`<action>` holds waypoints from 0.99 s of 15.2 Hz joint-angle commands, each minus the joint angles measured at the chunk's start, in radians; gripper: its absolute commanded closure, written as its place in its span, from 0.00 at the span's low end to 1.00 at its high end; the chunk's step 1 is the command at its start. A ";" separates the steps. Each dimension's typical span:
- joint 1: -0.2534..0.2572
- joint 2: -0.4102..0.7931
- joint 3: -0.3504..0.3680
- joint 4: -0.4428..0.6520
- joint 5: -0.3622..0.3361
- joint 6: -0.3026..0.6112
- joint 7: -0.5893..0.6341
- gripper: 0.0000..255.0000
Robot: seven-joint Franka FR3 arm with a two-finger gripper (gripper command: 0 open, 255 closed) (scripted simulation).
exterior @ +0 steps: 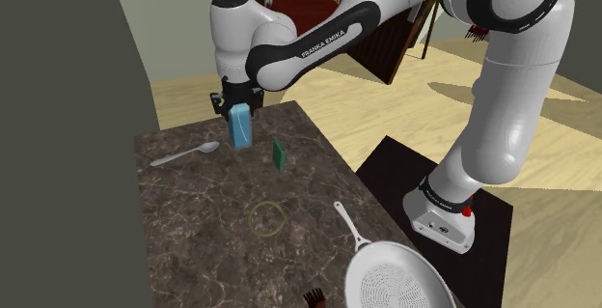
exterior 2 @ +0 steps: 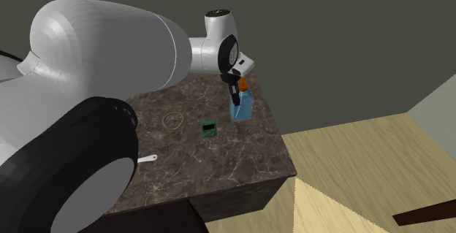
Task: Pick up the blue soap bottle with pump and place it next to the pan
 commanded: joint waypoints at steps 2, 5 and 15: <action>-0.001 0.000 0.000 -0.001 0.000 0.000 0.000 1.00; -0.002 -0.006 0.002 0.004 0.006 -0.010 -0.005 1.00; -0.013 -0.066 0.022 0.062 0.057 -0.116 -0.052 1.00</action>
